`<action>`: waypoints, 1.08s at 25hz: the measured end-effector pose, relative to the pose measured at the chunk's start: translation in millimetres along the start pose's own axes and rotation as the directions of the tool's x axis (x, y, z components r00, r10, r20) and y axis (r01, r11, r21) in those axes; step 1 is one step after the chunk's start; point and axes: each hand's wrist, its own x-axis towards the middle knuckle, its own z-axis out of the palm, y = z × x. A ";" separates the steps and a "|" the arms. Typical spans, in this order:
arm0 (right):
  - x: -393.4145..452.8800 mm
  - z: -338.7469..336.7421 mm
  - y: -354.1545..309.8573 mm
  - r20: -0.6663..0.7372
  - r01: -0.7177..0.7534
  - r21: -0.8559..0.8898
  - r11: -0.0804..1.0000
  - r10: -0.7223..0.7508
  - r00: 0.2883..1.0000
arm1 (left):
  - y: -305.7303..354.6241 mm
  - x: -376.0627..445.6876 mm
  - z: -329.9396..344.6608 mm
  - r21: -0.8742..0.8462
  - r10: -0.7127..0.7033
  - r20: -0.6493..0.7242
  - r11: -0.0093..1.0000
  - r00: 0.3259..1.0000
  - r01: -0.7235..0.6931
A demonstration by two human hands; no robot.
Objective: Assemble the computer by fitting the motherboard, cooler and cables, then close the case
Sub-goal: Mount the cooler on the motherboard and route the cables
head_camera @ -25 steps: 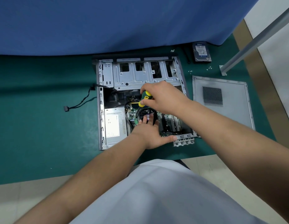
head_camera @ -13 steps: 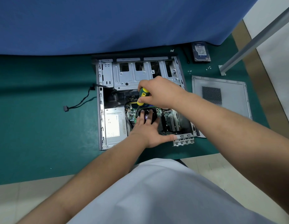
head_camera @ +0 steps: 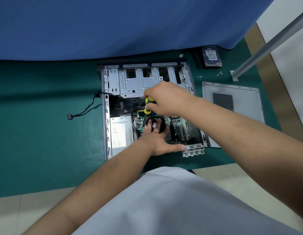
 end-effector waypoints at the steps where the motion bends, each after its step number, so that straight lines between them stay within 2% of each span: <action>1: 1.4 1.8 -3.0 -0.022 -0.062 -0.040 0.997 0.062 0.998 | -0.5 0.3 -0.1 -0.007 0.004 -0.001 1.000 1.000 -0.004; 3: 4.2 4.5 -11.4 -0.044 -0.164 -0.132 0.978 0.160 0.986 | -2.0 -0.1 0.1 0.000 0.010 -0.003 1.000 1.000 -0.010; 5: 6.9 3.4 -17.1 -0.049 -0.168 -0.198 0.966 0.161 0.986 | -3.1 0.9 0.9 0.014 0.016 -0.008 1.000 1.000 -0.016; 7: 8.6 -1.2 -12.3 0.016 -0.094 -0.185 0.978 0.098 0.995 | -3.7 1.2 1.8 0.026 0.018 -0.023 1.000 1.000 -0.017; 10: 9.6 -16.6 1.7 0.187 0.116 -0.060 0.991 -0.103 0.977 | -4.3 2.4 2.7 0.038 0.017 -0.036 0.999 0.999 -0.016; 12: 9.7 -25.4 7.1 0.232 0.156 -0.028 0.987 -0.146 0.962 | -4.7 2.2 2.9 0.044 0.016 -0.037 0.999 0.999 -0.014; 15: 5.2 -16.8 -0.6 0.123 0.040 -0.036 0.999 -0.035 0.992 | -3.9 2.6 2.5 0.054 0.013 -0.036 0.998 0.999 -0.011; 18: 2.0 4.4 -19.3 -0.021 -0.174 -0.162 0.971 0.173 0.985 | -3.1 1.8 1.3 0.051 0.015 -0.037 0.999 0.999 -0.013; 20: 4.1 7.4 -20.2 -0.046 -0.204 -0.155 0.967 0.199 0.979 | -2.6 1.9 0.5 0.053 0.017 -0.040 0.998 0.999 -0.015; 22: 6.7 0.1 -8.1 0.065 -0.074 -0.095 0.993 0.080 0.995 | -1.5 1.5 0.3 0.063 0.019 -0.039 0.998 0.999 -0.017; 24: 7.4 -14.6 3.0 0.203 0.086 -0.016 0.996 -0.081 0.976 | -1.4 1.0 0.3 0.067 0.015 -0.036 0.998 0.999 -0.013; 25: 7.5 -21.1 6.9 0.241 0.147 -0.005 0.989 -0.142 0.960 | -1.5 1.0 0.3 0.064 0.013 -0.033 0.998 0.999 -0.011; 27: 6.9 -23.3 7.2 0.244 0.178 -0.020 0.984 -0.168 0.955 | -2.1 1.5 0.2 0.061 0.014 -0.033 0.998 0.999 -0.012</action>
